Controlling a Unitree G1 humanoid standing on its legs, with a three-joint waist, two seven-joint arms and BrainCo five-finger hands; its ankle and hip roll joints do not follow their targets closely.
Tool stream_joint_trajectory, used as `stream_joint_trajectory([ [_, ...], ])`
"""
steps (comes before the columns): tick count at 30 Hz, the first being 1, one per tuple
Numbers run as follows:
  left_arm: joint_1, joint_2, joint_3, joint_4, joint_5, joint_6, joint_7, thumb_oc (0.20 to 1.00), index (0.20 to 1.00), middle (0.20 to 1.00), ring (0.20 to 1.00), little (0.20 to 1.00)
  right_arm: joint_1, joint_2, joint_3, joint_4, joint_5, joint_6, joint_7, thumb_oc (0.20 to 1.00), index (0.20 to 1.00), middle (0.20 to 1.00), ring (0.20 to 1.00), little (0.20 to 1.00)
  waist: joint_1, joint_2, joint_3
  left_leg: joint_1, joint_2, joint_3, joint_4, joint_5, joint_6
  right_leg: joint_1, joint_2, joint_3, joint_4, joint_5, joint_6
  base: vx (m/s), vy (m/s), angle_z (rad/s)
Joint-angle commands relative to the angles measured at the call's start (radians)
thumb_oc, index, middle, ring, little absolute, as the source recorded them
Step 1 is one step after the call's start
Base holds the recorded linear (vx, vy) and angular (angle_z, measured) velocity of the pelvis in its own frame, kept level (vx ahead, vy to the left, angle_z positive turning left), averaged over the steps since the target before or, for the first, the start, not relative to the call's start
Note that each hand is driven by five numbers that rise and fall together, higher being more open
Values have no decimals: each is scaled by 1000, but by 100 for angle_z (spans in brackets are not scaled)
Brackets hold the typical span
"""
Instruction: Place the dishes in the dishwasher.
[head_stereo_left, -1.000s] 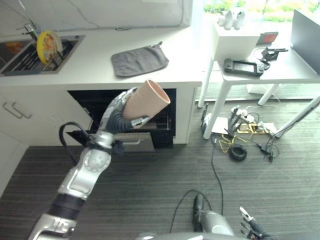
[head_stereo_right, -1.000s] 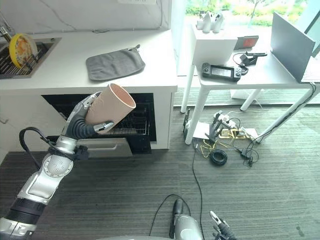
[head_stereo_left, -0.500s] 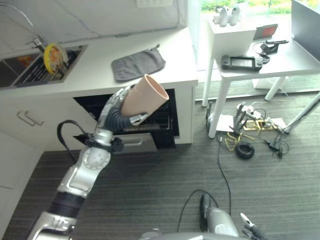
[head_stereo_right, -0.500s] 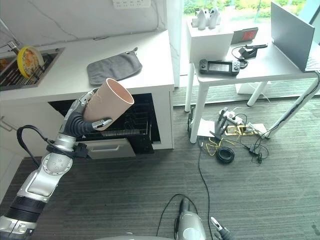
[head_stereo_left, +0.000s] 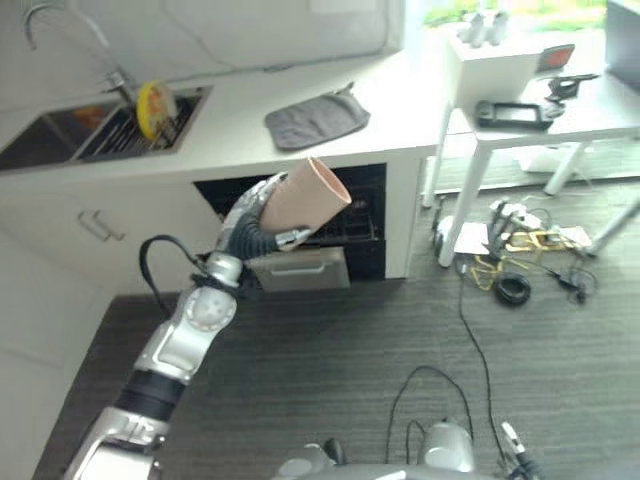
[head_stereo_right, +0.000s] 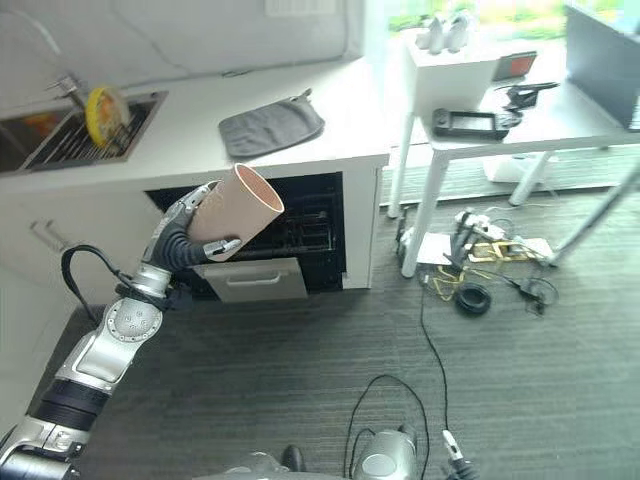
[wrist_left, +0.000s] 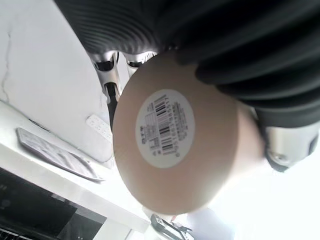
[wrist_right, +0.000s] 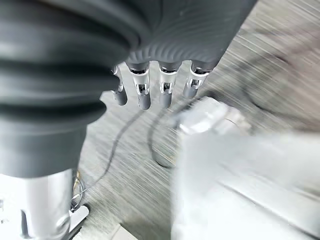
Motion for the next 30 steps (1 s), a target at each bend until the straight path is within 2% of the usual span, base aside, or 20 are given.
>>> stream_joint_trajectory([
  [1,-48,56,41,-142,-5,-9,40,200,200,200,200,200,12,-30,15,1,-19,-26,2,1000,1000,1000,1000,1000,-25,-15,-9,19,29,13,-81,47,-18,96,84,43,-232,-39,48,63,-136,-20],
  [4,-40,72,51,-161,-9,1,39,200,200,200,200,200,6,-23,18,10,-36,-29,7,1000,1000,1000,1000,1000,-29,-29,-6,40,20,34,-108,36,-19,68,90,50,-331,60,77,185,-209,16],
  [8,-8,69,75,-169,-12,-12,19,200,200,200,200,200,17,-26,35,8,-22,-40,24,1000,1000,1000,1000,1000,-28,-30,-23,25,55,41,-63,33,-33,103,149,64,-343,-6,35,295,-376,48],
  [9,5,65,75,-175,-5,-3,31,200,200,200,200,200,14,-35,39,1,-40,-45,36,1000,1000,1000,1000,1000,-29,-35,-25,7,69,25,3,14,-41,116,173,83,-340,-33,10,277,-357,44],
  [13,28,68,89,-172,-12,9,63,200,200,200,200,200,5,-63,56,-19,-64,-30,42,1000,1000,1000,1000,1000,-27,-50,-23,-45,90,0,214,-68,-44,134,201,105,-307,-93,-28,222,-265,-2],
  [15,34,71,101,-172,-24,11,73,200,200,200,200,200,6,-73,66,-19,-84,-30,45,1000,1000,1000,1000,1000,-21,-58,-12,-116,115,-17,379,-69,-50,149,219,109,-292,-119,-58,192,-247,-24],
  [16,37,73,112,-170,-37,11,68,200,200,200,200,200,9,-80,66,0,-95,-41,55,1000,1000,1000,1000,1000,-19,-59,-5,-170,133,-36,469,-40,-59,159,239,118,-285,-135,-80,145,-190,-22],
  [17,38,72,116,-164,-42,8,61,200,200,200,200,200,15,-86,63,11,-90,-45,59,1000,1000,1000,1000,1000,-19,-63,1,-207,148,-34,478,24,-61,162,252,115,-290,-125,-98,183,-121,-20],
  [18,38,71,115,-163,-42,7,61,200,200,200,200,200,16,-86,62,13,-89,-45,59,1000,1000,1000,1000,1000,-19,-59,-1,-202,147,-51,480,7,-74,171,256,122,-288,-140,-92,177,26,-12],
  [19,36,66,118,-157,-43,-3,45,200,200,200,200,200,18,-97,48,30,-74,-40,62,1000,1000,1000,1000,1000,-21,-54,5,-197,154,-36,383,68,-75,176,264,116,-293,-132,-100,246,163,-5],
  [21,40,56,117,-164,-32,-19,40,200,200,200,200,200,18,-111,36,38,-58,-37,64,1000,1000,1000,1000,1000,-18,-38,11,-183,185,-60,192,187,-116,195,267,112,-301,-144,-102,233,259,-4],
  [23,46,44,117,-172,-14,-28,48,200,200,200,200,200,12,-120,33,29,-43,-33,61,1000,1000,1000,1000,1000,-11,-23,13,-182,219,-105,64,259,-138,199,261,122,-294,-154,-97,201,323,3],
  [24,50,41,127,-171,-15,-34,42,200,200,200,200,200,5,-121,37,18,-35,-32,54,1000,1000,1000,1000,1000,-14,-18,9,-170,233,-100,25,227,-133,193,239,117,-268,-168,-89,342,528,-38],
  [25,42,33,118,-151,-6,-38,13,200,200,200,200,200,10,-98,36,-1,11,-31,21,1000,1000,1000,1000,1000,-18,-15,2,-139,223,-71,4,191,-136,200,191,88,-224,-190,-67,358,528,-52],
  [30,30,7,92,-143,32,-26,24,200,200,200,200,200,28,-54,46,-18,-10,-11,-31,1000,1000,1000,1000,1000,-15,5,-4,-86,162,-96,-69,179,-127,193,138,84,-198,-175,-35,179,307,14],
])
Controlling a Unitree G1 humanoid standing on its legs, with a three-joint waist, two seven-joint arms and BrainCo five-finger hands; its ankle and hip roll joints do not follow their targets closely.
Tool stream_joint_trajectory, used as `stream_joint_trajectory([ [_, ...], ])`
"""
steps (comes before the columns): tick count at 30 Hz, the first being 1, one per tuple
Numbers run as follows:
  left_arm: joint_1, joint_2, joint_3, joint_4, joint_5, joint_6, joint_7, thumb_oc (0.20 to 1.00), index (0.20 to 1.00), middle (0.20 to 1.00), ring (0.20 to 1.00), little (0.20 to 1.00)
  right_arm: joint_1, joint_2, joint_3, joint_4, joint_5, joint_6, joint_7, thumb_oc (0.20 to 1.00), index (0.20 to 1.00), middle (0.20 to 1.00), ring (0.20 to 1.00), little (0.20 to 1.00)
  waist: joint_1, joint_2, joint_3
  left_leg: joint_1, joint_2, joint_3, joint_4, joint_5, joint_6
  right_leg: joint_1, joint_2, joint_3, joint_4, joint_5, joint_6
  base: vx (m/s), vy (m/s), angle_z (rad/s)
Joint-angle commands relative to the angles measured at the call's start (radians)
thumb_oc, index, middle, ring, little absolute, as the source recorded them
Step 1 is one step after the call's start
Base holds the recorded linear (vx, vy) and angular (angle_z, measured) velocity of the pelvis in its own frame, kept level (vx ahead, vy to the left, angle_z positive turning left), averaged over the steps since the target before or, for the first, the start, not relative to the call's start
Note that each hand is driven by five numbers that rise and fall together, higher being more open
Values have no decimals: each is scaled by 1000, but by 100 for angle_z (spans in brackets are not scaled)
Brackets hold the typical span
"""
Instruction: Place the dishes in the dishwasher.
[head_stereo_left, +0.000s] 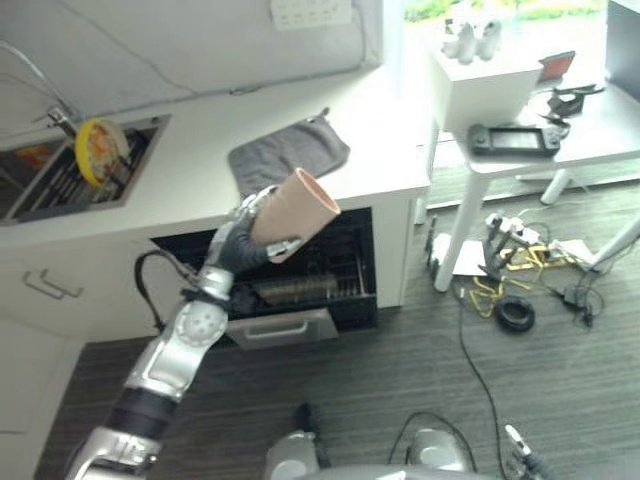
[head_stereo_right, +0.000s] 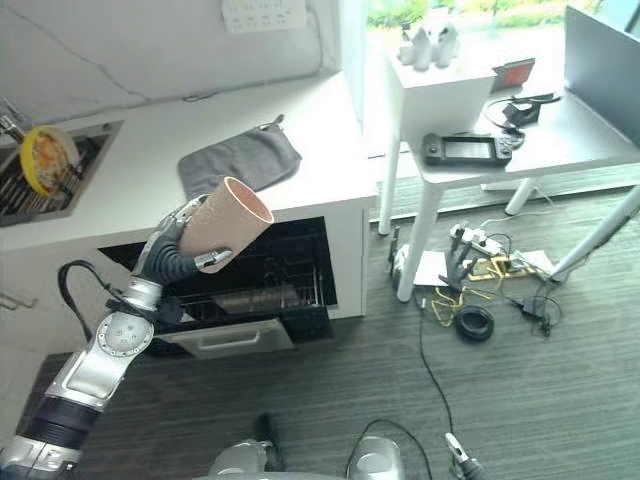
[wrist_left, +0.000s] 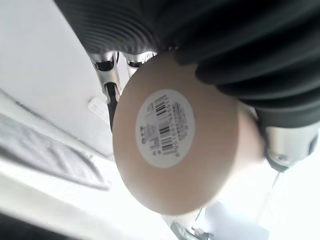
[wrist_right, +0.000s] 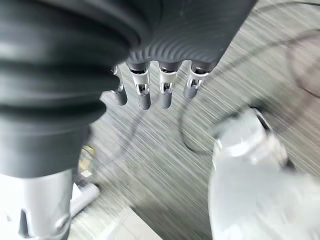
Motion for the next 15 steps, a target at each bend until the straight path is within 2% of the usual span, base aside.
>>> stream_joint_trajectory([
  [1,-54,10,46,-52,32,-23,40,200,200,200,200,200,24,16,3,3,10,-1,-34,1000,1000,1000,1000,1000,12,21,10,57,36,-38,-28,-93,-81,14,-9,-37,-113,110,11,61,225,23],
  [7,-76,28,44,-46,30,-50,52,200,200,200,200,200,17,24,21,-15,21,-28,-35,1000,1000,1000,1000,1000,40,15,23,35,-3,-38,-32,-103,-54,7,-43,-58,-160,155,35,1,85,19],
  [15,-60,50,75,-83,11,-61,32,200,200,200,200,200,12,6,19,-43,35,-31,-25,1000,1000,1000,1000,1000,78,-12,21,-2,3,-3,-20,-98,-49,45,-54,-98,-225,173,49,4,3,0],
])
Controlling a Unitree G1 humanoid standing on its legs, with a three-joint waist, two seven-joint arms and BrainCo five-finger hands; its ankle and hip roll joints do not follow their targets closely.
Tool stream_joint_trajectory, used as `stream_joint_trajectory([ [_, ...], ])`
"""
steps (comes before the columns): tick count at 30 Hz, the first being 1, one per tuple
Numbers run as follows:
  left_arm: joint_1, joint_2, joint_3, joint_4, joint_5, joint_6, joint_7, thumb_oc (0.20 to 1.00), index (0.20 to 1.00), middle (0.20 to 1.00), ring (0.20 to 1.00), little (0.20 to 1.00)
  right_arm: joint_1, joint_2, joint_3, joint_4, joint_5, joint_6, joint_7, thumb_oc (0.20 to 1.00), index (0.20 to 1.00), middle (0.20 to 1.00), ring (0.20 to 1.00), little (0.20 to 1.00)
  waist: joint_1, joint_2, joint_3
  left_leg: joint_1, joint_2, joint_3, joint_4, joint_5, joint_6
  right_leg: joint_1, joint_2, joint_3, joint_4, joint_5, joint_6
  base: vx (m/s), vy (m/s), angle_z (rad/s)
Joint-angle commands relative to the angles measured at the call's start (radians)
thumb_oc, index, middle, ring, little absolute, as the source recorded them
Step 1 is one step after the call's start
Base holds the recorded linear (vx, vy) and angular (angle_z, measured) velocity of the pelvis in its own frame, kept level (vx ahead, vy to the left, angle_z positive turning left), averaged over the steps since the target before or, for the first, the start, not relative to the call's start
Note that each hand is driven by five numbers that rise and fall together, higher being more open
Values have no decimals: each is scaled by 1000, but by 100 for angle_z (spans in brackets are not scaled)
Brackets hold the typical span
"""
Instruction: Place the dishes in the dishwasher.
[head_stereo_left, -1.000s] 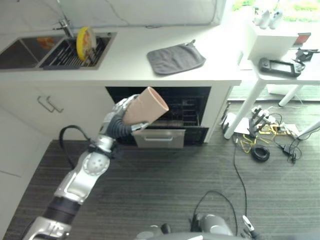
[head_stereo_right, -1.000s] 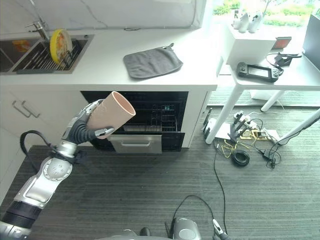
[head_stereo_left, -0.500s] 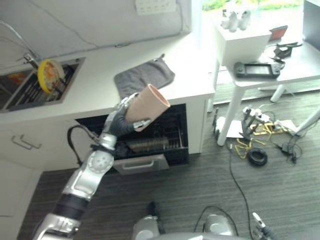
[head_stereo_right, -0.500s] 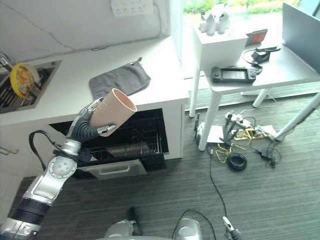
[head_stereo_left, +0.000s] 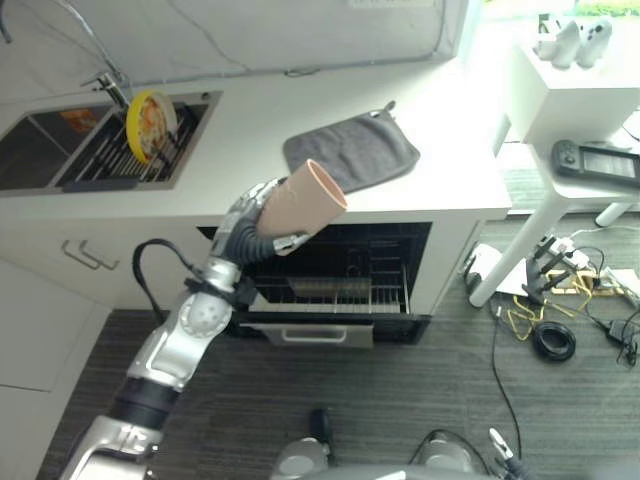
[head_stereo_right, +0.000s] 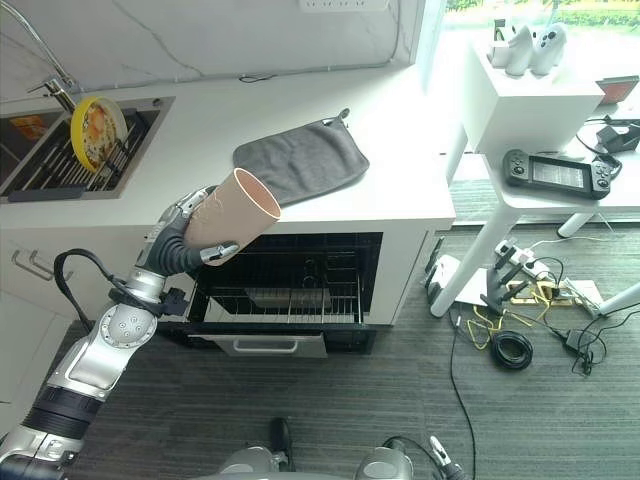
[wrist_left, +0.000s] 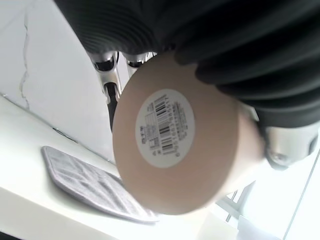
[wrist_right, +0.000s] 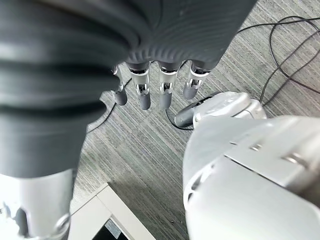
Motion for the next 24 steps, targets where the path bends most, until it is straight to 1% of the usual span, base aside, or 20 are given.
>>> stream_joint_trajectory([
  [1,-36,42,94,-83,-22,-53,24,200,200,200,200,200,10,-8,15,-37,15,-16,-4,1000,1000,1000,1000,1000,10,-24,17,-53,32,20,75,-73,-5,51,-22,-45,32,-19,-12,26,52,2],
  [4,-29,51,99,-86,-35,-48,20,200,200,200,200,200,10,-13,10,-33,18,-17,-2,1000,1000,1000,1000,1000,20,-32,12,-63,33,38,82,-73,-2,65,-24,-60,28,-21,-7,42,94,0],
  [5,-22,53,101,-84,-32,-54,13,200,200,200,200,200,13,-14,6,-33,18,-15,-4,1000,1000,1000,1000,1000,26,-42,8,-56,24,36,81,-92,-5,81,-29,-60,34,-41,2,88,161,-2],
  [7,-19,53,101,-82,-29,-55,11,200,200,200,200,200,14,-14,0,-28,29,-21,3,1000,1000,1000,1000,1000,31,-45,6,-56,16,40,81,-96,2,86,-32,-64,43,-46,5,63,169,-2],
  [8,-20,55,101,-81,-33,-54,8,200,200,200,200,200,14,-14,-5,-27,30,-24,12,1000,1000,1000,1000,1000,34,-47,4,-55,9,41,81,-100,9,88,-34,-67,52,-50,5,52,232,-6],
  [9,-24,58,98,-78,-43,-52,-1,200,200,200,200,200,11,-6,-2,-43,27,-45,16,1000,1000,1000,1000,1000,38,-49,-1,-48,-7,47,74,-109,28,87,-37,-69,82,-62,1,52,254,-6],
  [10,-27,60,90,-65,-48,-65,-5,200,200,200,200,200,5,2,1,-65,70,-66,1,1000,1000,1000,1000,1000,37,-53,-4,-40,-22,53,62,-116,44,75,-32,-60,126,-65,-2,39,234,-6],
  [12,-27,57,82,-57,-53,-75,-6,200,200,200,200,200,-1,15,-5,-123,121,-73,-37,1000,1000,1000,1000,1000,29,-58,0,-17,-46,54,34,-131,70,14,-19,-42,222,-51,1,-16,102,-4],
  [13,-25,56,83,-56,-57,-77,-2,200,200,200,200,200,-8,14,-3,-138,118,-76,-50,1000,1000,1000,1000,1000,29,-59,1,-5,-44,67,24,-126,65,4,-20,-52,197,-41,2,-62,-11,-12],
  [14,-25,53,85,-57,-65,-74,7,200,200,200,200,200,-16,11,-1,-149,120,-79,-61,1000,1000,1000,1000,1000,29,-58,5,9,-38,80,18,-121,53,-4,-17,-71,146,-20,4,-65,-80,-27],
  [15,-23,50,89,-59,-79,-67,14,200,200,200,200,200,-19,8,1,-160,116,-81,-69,1000,1000,1000,1000,1000,23,-55,11,18,-31,73,31,-129,46,-26,-13,-66,116,2,8,-63,-94,-42],
  [16,-13,54,93,-53,-96,-67,29,200,200,200,200,200,-32,6,-13,-163,99,-88,-82,1000,1000,1000,1000,1000,16,-59,20,43,-29,88,24,-140,54,-61,-56,-51,128,95,32,-47,-141,-44],
  [17,-9,57,95,-45,-130,-69,26,200,200,200,200,200,-32,2,-18,-163,116,-107,-88,1000,1000,1000,1000,1000,12,-55,19,43,-13,95,32,-140,47,-45,-33,-48,105,49,28,-36,-176,-30],
  [19,-2,37,91,-35,-179,-79,12,200,200,200,200,200,-31,-8,-37,-166,142,-145,-86,1000,1000,1000,1000,1000,15,-62,7,50,-1,108,27,-133,35,-19,-17,-64,48,54,27,2,-217,-15],
  [20,-2,19,81,-37,-181,-69,8,200,200,200,200,200,-24,-17,-59,-202,140,-184,-104,1000,1000,1000,1000,1000,6,-68,-3,57,9,118,35,-136,28,0,-11,-67,13,55,33,30,-184,-11],
  [22,1,2,76,-31,-204,-72,5,200,200,200,200,200,-15,-24,-77,-256,118,-211,-137,1000,1000,1000,1000,1000,-1,-74,-9,72,16,132,39,-142,24,18,-13,-79,-15,63,34,36,-114,-7],
  [24,7,-7,78,-29,-213,-70,7,200,200,200,200,200,-13,-32,-91,-290,103,-233,-147,1000,1000,1000,1000,1000,-7,-77,-14,87,16,140,35,-145,22,32,-12,-84,-46,79,39,29,-66,-14],
])
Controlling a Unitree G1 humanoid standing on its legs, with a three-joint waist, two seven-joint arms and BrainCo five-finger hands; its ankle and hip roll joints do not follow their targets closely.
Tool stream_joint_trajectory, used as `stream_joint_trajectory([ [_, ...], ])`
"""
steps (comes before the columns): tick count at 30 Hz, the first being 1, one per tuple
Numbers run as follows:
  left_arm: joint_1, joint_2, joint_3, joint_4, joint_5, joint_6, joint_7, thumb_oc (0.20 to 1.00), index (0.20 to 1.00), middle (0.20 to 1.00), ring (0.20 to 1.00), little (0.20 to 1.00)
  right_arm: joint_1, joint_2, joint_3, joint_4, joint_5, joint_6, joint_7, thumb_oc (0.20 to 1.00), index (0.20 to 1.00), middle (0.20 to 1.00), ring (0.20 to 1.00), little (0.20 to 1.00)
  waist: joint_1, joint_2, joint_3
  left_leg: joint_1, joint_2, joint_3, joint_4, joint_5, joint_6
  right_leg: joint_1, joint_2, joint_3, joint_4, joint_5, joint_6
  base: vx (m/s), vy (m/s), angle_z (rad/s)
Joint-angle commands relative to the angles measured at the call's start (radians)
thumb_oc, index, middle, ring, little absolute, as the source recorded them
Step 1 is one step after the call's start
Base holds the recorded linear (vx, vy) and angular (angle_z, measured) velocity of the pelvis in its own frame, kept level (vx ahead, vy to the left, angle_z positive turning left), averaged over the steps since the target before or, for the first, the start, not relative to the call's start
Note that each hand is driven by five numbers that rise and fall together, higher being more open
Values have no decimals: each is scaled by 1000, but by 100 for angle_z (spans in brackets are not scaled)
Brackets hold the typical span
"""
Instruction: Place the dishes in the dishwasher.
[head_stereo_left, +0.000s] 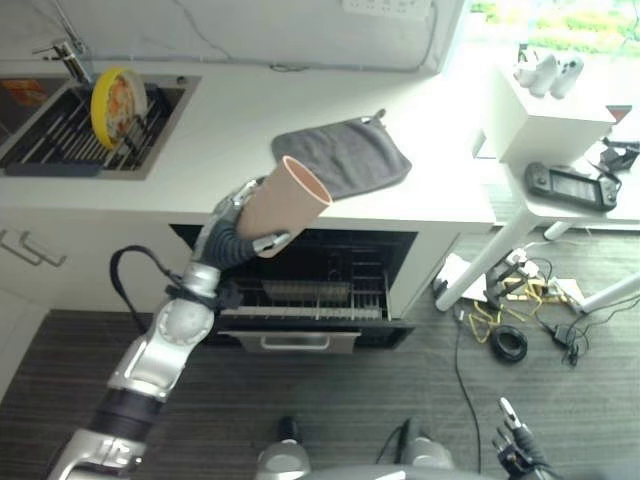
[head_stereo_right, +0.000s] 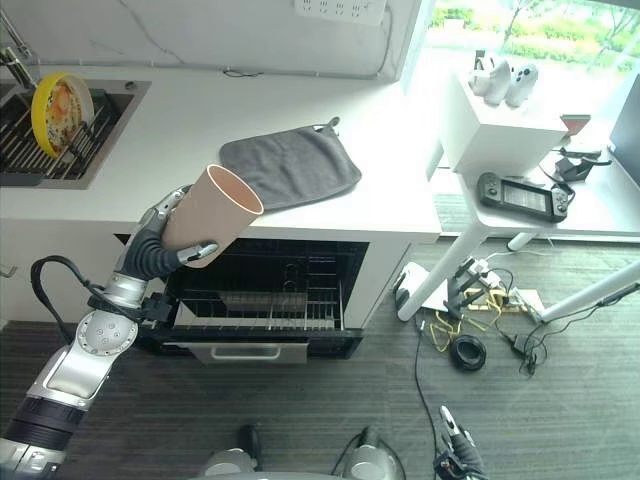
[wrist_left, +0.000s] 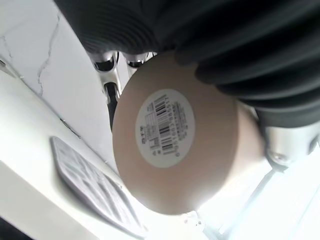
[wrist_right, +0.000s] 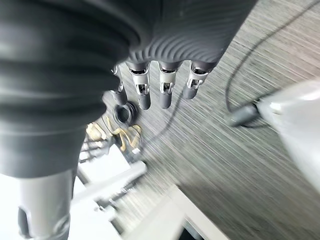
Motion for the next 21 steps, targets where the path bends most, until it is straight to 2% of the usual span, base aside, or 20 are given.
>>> stream_joint_trajectory([
  [1,-88,-1,45,-29,-61,-42,21,200,200,200,200,200,-43,-37,-49,-40,-19,-105,-35,1000,1000,1000,1000,1000,-23,-2,-12,8,-31,43,51,-119,52,22,-37,-6,72,-60,49,33,-69,-14],
  [5,-85,-12,41,-16,-82,-52,4,200,200,200,200,200,-32,-58,-76,-144,-70,-164,-72,1000,1000,1000,1000,1000,-42,-7,-23,32,-32,46,45,-129,52,30,-27,6,58,-55,49,41,-58,-10],
  [7,-84,-28,35,-19,-157,-49,-12,200,200,200,200,200,-20,-61,-88,-238,-129,-203,-97,1000,1000,1000,1000,1000,-59,-9,-26,40,-36,44,45,-139,57,26,-22,22,61,-59,47,6,-14,-2],
  [9,-76,-68,29,-12,-299,-48,-73,200,200,200,200,200,-9,-57,-95,-356,-164,-237,-129,1000,1000,1000,1000,1000,-78,-13,-31,51,-40,51,46,-147,61,26,-17,37,56,-56,49,-5,-32,-5],
  [10,-77,-80,22,-10,-318,-44,-82,200,200,200,200,200,-7,-56,-94,-392,-172,-236,-135,1000,1000,1000,1000,1000,-83,-14,-31,53,-40,52,48,-149,61,26,-15,41,55,-55,49,-30,-45,-17],
  [12,-98,-153,-38,16,-405,-13,-112,200,200,200,200,200,2,-58,-72,-590,-193,-226,-28,1000,1000,1000,1000,1000,-121,-21,-31,67,-41,73,53,-159,67,11,-18,55,69,-51,54,-63,-39,-39],
  [13,-111,-190,-74,35,-447,17,-97,200,200,200,200,200,6,-65,-34,-700,-202,-222,67,1000,1000,1000,1000,1000,-142,-25,-33,76,-44,86,55,-167,73,2,-19,68,76,-50,55,-59,-13,-47],
  [14,-128,-214,-97,59,-451,25,-75,200,200,200,200,200,2,-75,-8,-772,-172,-207,150,1000,1000,1000,1000,1000,-157,-28,-35,81,-46,98,59,-173,75,-3,-20,77,79,-50,57,-34,-1,-47],
  [16,-144,-233,-121,83,-444,17,-47,200,200,200,200,200,-3,-86,23,-841,-134,-179,236,1000,1000,1000,1000,1000,-168,-28,-39,86,-47,108,64,-179,75,-5,-21,85,81,-49,58,-6,6,-44],
  [20,-168,-259,-155,90,-413,6,7,200,200,200,200,200,-19,-105,94,-959,-136,-126,318,1000,1000,1000,1000,1000,-178,-29,-43,95,-50,119,71,-187,76,-7,-24,93,81,-49,59,1,2,-15],
  [21,-173,-259,-170,80,-361,-21,50,200,200,200,200,200,-38,-117,140,-1009,-140,-126,331,1000,1000,1000,1000,1000,-174,-28,-44,99,-51,121,73,-191,75,-3,-25,91,79,-49,58,0,0,0],
])
